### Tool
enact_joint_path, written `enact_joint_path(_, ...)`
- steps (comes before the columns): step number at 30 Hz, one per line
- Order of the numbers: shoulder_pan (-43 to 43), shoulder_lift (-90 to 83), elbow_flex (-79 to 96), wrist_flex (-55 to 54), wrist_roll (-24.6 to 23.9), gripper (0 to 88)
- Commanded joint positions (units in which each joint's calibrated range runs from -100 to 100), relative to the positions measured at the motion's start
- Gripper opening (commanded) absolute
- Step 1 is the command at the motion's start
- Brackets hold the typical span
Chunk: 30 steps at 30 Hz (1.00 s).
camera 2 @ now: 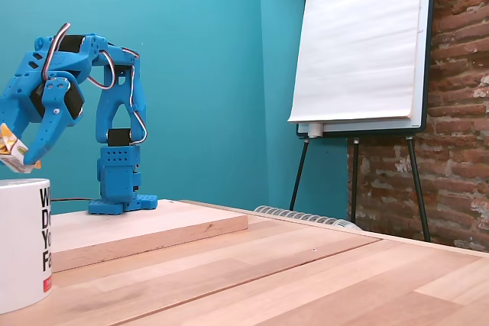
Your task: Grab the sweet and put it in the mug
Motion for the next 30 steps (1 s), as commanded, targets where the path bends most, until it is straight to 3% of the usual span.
enact_joint_path(1, 0.49, 0.42, -0.78, -4.01, 0.00, 4.3)
enact_joint_path(11, 0.49, 0.25, -0.42, -4.90, -0.05, 18.5)
enact_joint_path(20, -1.32, -7.24, 3.68, -4.82, -2.39, 3.0)
enact_joint_path(30, -15.48, -34.17, 33.75, -4.90, -8.50, 3.7)
